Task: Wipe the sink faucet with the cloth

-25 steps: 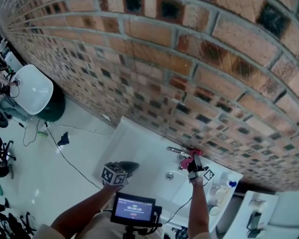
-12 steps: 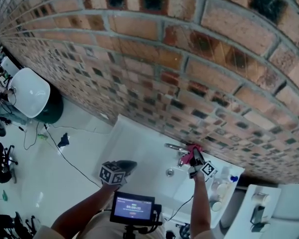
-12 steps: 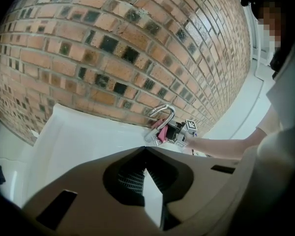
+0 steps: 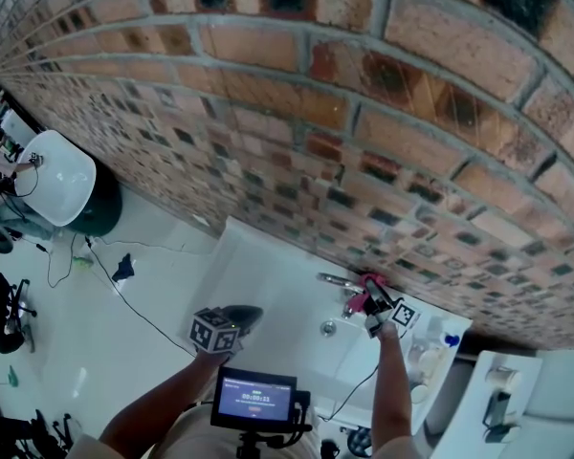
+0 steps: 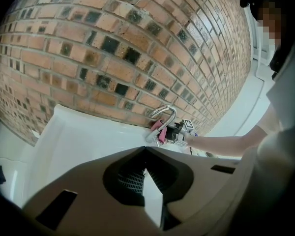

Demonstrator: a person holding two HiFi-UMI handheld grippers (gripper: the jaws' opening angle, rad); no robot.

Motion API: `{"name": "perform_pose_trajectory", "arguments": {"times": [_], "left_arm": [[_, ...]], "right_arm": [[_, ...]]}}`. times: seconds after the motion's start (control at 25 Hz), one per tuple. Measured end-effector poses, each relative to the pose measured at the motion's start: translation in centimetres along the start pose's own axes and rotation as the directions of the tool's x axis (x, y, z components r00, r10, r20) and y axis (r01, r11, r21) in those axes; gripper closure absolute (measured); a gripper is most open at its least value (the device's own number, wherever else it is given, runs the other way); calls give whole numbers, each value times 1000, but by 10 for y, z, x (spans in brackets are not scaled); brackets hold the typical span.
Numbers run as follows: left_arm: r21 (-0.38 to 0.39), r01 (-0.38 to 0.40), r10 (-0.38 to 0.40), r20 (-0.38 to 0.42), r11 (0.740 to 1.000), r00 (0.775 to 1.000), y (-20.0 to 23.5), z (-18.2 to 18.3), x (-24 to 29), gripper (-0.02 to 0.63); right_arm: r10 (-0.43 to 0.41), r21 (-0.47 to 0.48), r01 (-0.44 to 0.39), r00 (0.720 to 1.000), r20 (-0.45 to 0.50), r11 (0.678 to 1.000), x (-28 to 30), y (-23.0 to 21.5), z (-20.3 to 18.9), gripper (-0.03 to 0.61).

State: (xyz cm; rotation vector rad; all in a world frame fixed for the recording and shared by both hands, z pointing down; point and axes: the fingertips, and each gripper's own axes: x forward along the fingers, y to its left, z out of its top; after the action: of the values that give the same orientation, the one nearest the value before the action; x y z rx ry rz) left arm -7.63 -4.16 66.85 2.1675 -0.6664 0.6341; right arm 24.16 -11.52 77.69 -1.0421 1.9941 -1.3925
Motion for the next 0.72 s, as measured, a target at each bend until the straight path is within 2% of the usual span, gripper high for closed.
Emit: {"name": "perform_pose_trajectory", "arguments": {"times": [0.12, 0.32, 0.44, 0.56, 0.72], "left_arm": [[-2, -1, 1, 0, 1000, 1000, 0, -1, -1, 614], [-3, -6, 6, 3, 1000, 1000, 3, -1, -2, 614], [-4, -8, 8, 5, 1000, 1000, 4, -1, -2, 614], [-5, -6, 6, 4, 1000, 1000, 3, -2, -3, 614], [-11, -3, 3, 5, 1000, 1000, 2, -5, -3, 614]], "right_arm": [[48, 13, -48, 998, -38, 999, 0, 13, -4, 554], [105, -64, -109, 992, -69, 992, -1, 40, -1, 555], [116, -63, -119, 992, -46, 991, -8, 48, 4, 555], [188, -59, -188, 982, 2, 980, -8, 71, 14, 554], [180, -110, -180, 984, -9, 978, -4, 84, 14, 554]]}}
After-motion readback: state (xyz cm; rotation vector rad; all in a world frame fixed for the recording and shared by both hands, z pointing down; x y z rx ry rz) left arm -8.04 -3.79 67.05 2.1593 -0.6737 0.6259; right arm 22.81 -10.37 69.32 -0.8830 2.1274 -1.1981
